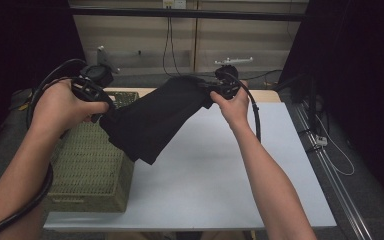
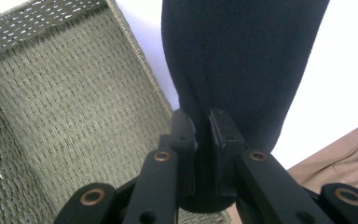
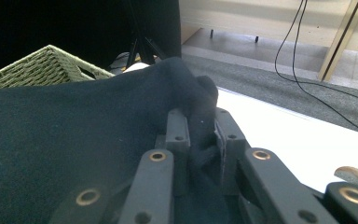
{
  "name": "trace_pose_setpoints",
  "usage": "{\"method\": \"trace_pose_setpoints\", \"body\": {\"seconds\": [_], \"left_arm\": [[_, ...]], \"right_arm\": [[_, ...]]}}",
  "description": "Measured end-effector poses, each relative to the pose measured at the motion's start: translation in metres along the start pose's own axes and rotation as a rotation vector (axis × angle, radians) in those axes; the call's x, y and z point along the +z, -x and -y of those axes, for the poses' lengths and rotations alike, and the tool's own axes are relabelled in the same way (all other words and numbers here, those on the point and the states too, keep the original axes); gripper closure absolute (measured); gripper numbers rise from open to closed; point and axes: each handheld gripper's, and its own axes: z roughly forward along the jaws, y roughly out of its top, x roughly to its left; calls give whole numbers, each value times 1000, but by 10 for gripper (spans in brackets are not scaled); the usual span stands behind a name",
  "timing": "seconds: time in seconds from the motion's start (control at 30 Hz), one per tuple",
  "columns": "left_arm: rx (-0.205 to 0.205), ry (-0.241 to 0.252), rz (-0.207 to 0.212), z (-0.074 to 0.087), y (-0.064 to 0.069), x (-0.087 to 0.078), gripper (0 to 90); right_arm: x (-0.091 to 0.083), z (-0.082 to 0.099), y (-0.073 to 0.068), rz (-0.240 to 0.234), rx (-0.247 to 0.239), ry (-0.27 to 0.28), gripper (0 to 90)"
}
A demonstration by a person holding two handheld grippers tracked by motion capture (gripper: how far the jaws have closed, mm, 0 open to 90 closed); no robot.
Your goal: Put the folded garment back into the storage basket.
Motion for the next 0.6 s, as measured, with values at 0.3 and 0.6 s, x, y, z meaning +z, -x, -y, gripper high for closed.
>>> {"method": "trace_pose_setpoints", "body": {"seconds": [0.3,0.6], "left_arm": [[-19,-21,-1,3,-10,-4,820],[-37,-38,1,8,-19,-4,820]], "right_arm": [[10,-5,-8,-19,-13,-12,791],[19,-11,-16,-33,-24,-12,790]]}}
